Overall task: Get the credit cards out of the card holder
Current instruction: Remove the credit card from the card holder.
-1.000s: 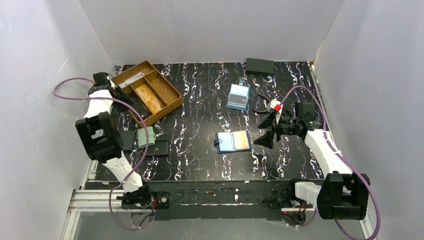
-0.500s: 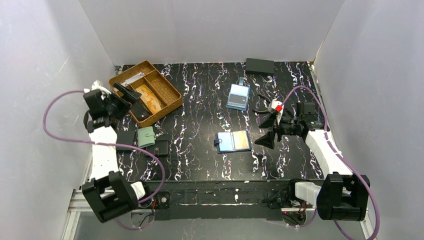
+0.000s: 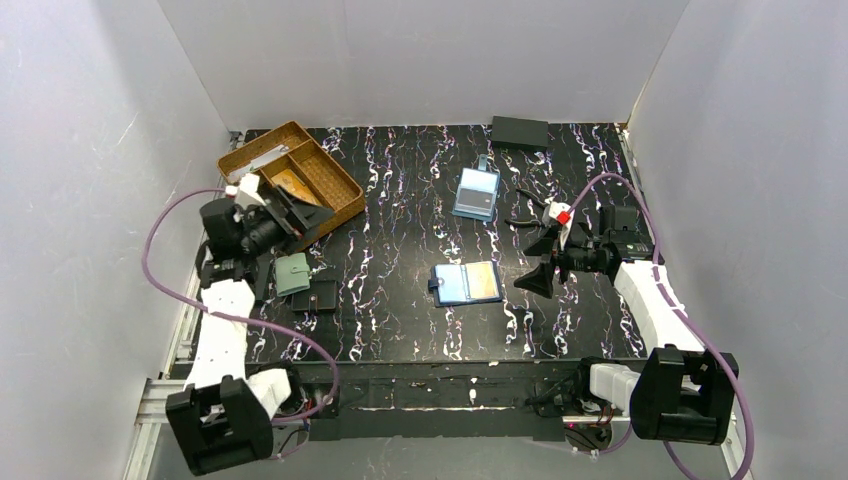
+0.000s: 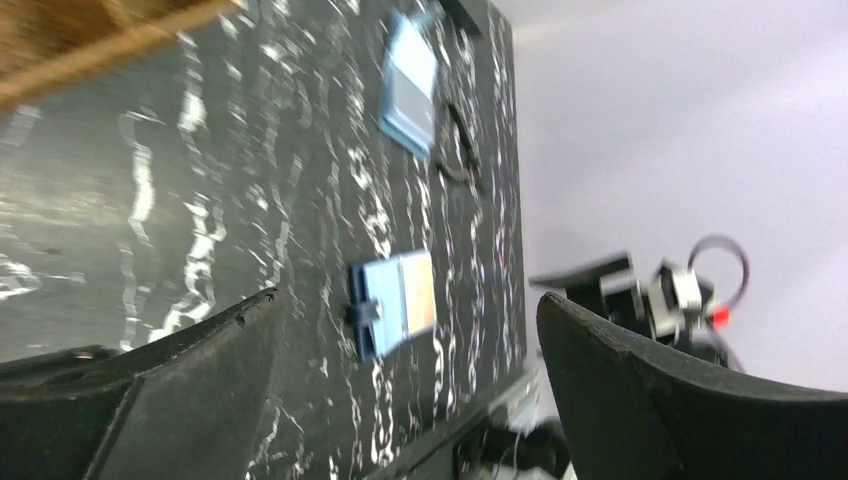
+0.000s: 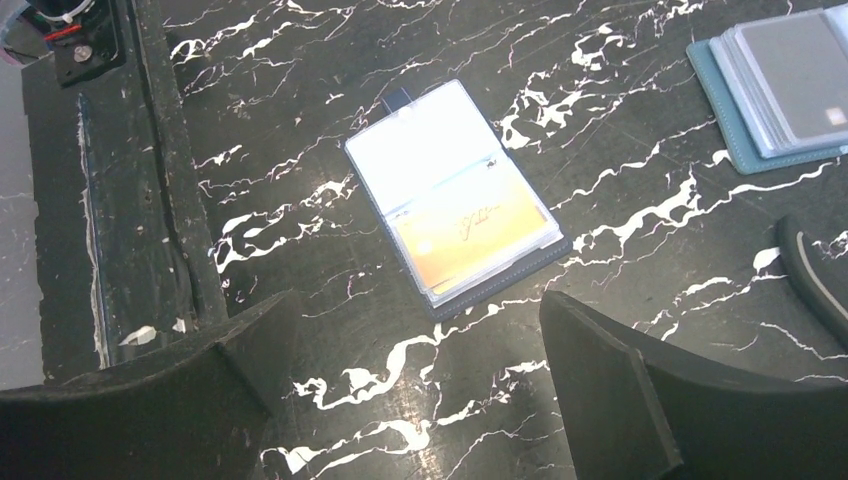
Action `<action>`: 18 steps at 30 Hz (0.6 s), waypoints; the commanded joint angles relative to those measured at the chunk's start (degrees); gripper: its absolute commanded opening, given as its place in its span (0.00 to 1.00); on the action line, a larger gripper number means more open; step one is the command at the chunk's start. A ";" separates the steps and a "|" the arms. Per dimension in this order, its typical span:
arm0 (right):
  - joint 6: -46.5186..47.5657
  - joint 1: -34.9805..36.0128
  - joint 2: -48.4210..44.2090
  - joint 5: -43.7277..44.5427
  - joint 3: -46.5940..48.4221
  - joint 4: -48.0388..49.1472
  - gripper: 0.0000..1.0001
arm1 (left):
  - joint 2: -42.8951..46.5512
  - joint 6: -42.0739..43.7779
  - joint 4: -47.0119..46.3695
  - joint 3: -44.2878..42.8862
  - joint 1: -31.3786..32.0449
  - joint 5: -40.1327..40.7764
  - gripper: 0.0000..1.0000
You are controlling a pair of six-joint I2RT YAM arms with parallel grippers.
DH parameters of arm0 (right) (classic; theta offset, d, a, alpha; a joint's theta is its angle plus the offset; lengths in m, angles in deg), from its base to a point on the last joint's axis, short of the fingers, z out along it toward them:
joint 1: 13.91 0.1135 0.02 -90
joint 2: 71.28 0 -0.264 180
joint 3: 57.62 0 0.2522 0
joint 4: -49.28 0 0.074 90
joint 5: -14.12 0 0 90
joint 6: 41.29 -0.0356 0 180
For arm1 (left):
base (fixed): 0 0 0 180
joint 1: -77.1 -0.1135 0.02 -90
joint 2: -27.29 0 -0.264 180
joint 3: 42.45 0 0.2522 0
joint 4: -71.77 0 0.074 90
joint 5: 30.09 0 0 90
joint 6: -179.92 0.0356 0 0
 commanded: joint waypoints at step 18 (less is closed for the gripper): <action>-1.24 -3.88 -3.07 -3.32 -3.85 2.81 0.98 | 13.72 -3.26 -7.35 15.88 41.08 20.88 0.98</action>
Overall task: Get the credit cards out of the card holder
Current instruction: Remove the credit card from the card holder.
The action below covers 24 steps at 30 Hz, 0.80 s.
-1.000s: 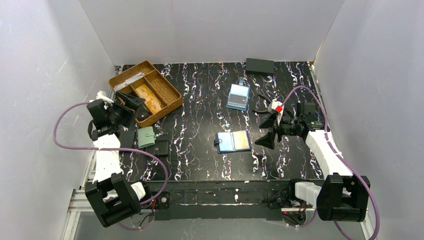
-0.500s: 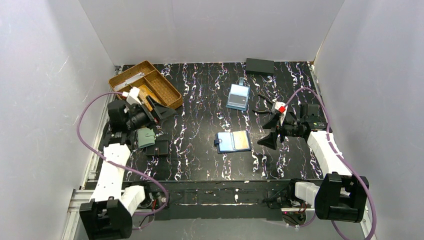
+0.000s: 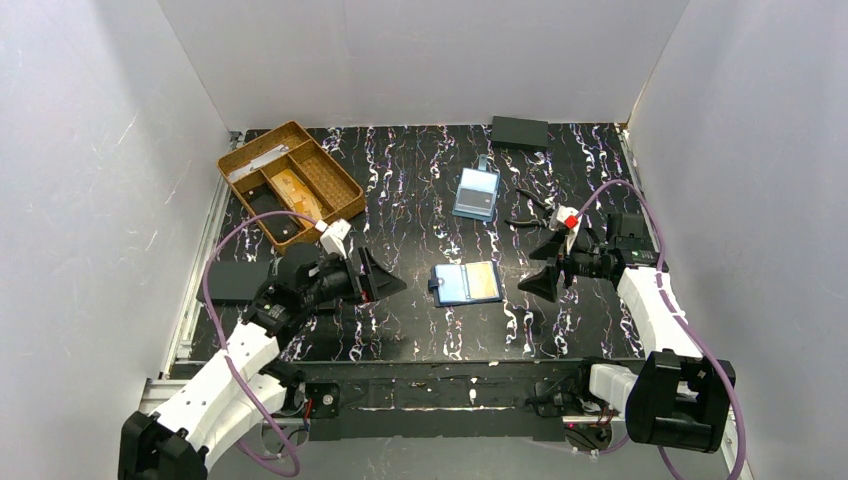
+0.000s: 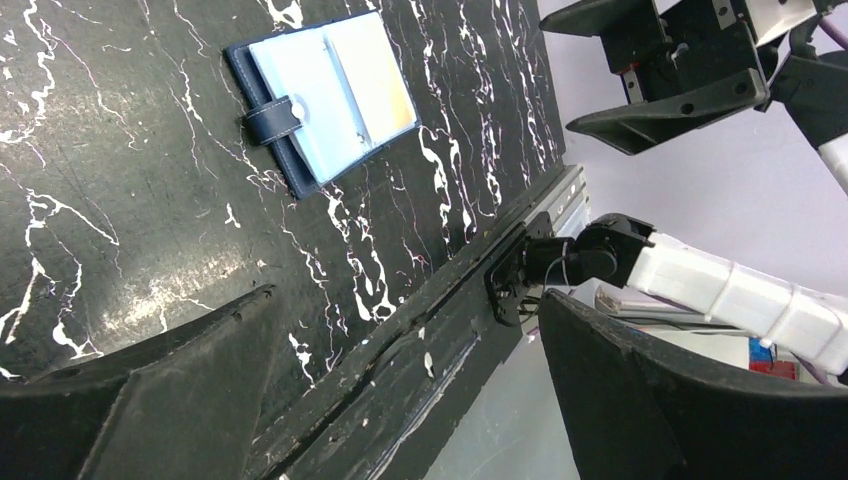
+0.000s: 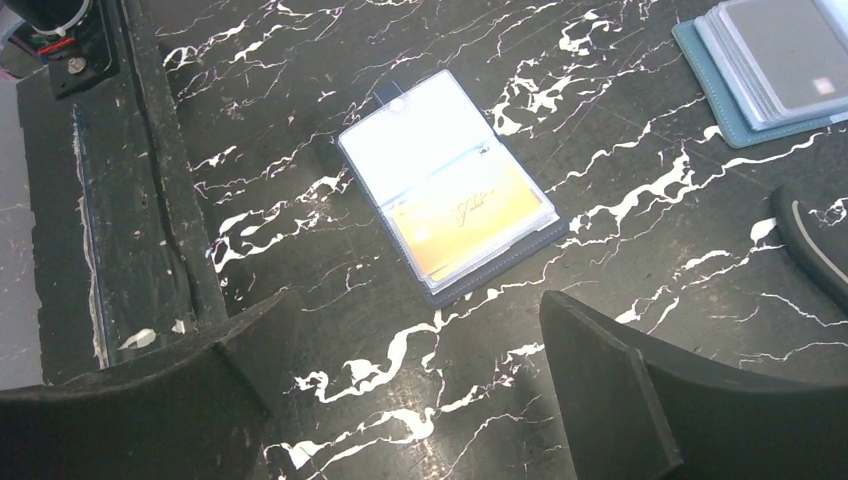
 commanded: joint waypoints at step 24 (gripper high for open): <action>-8.89 -1.77 -0.51 -2.40 -3.39 7.69 0.98 | -23.36 -3.47 -19.22 -3.13 19.01 10.03 0.98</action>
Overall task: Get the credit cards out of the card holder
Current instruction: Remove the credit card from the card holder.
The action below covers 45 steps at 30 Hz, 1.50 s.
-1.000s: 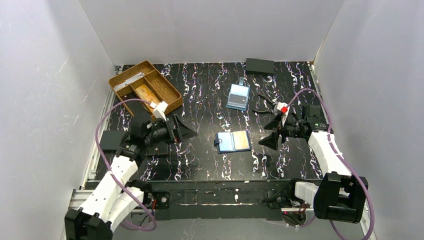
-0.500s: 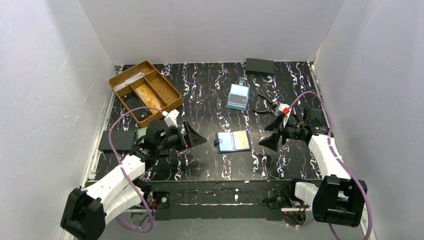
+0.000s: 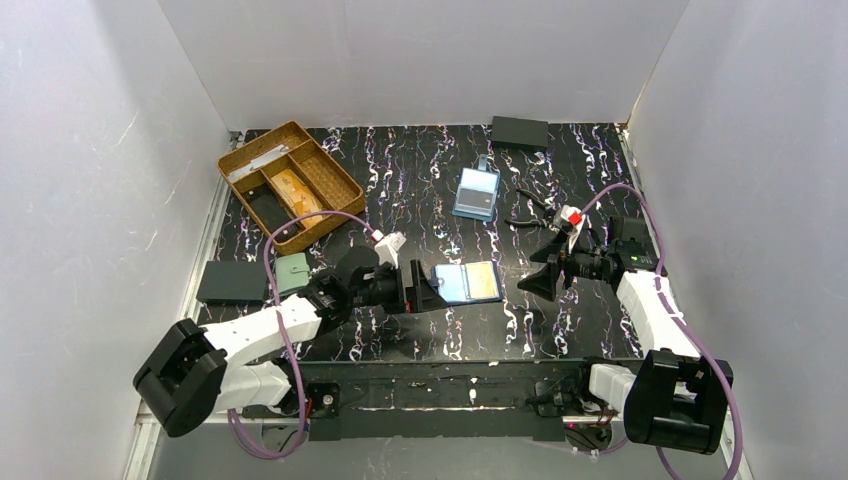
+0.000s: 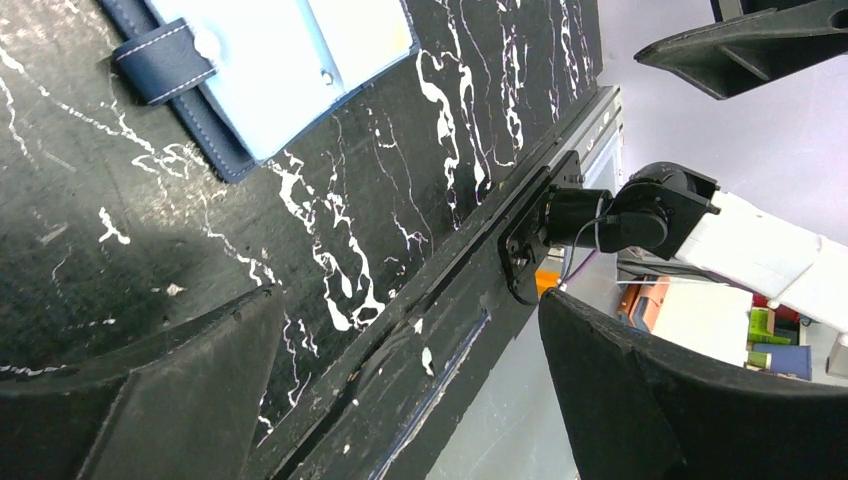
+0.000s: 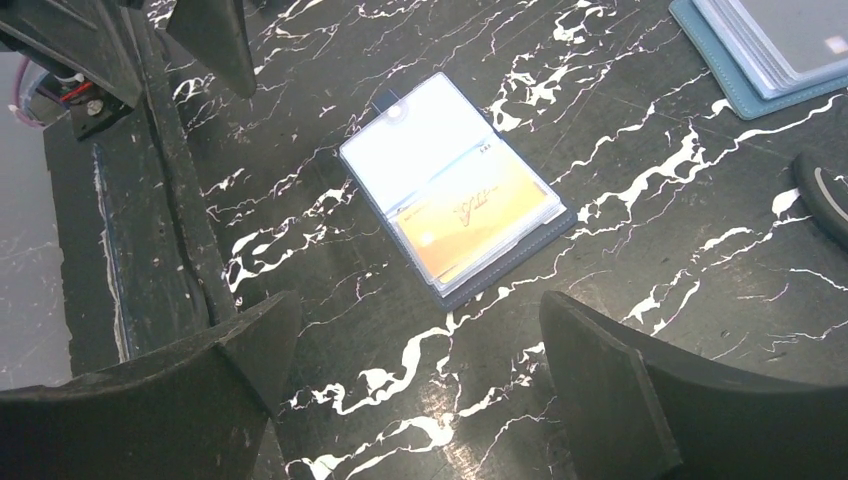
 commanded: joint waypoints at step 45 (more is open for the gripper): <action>-38.96 15.75 20.35 14.20 12.97 4.02 0.64 | -27.38 -5.74 -14.87 -14.69 5.02 4.27 0.74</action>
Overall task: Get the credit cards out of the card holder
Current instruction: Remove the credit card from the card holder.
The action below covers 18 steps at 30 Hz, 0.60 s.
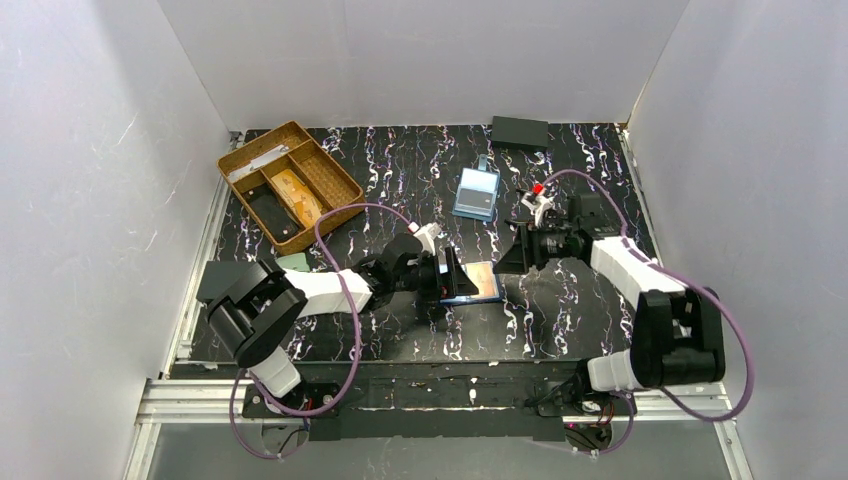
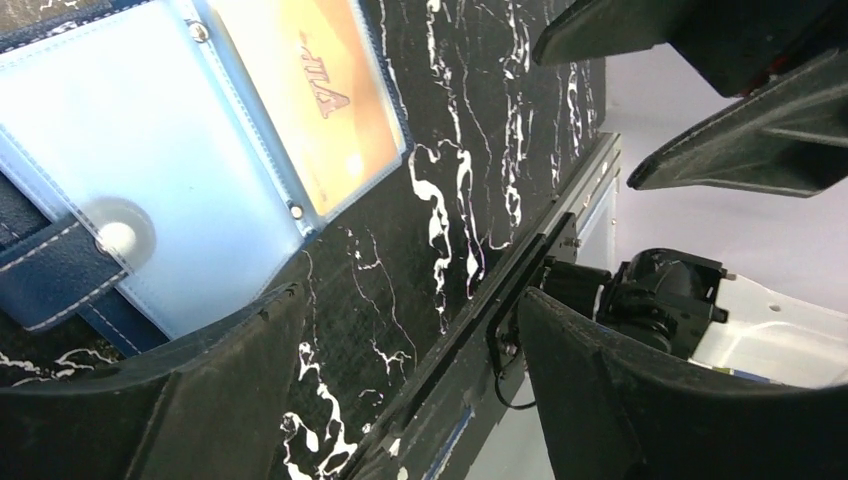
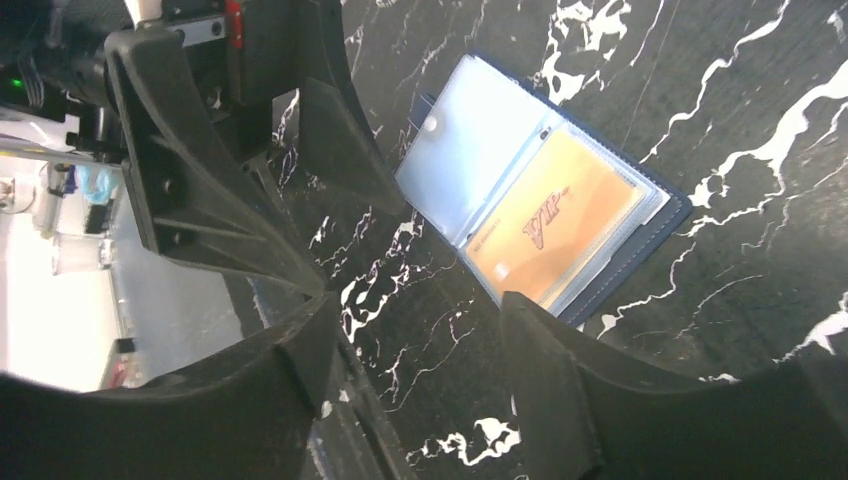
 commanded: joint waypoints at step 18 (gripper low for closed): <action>-20.21 4.76 11.03 13.73 -0.47 12.56 0.50 | -11.09 -0.75 -1.00 -6.85 0.20 3.86 0.29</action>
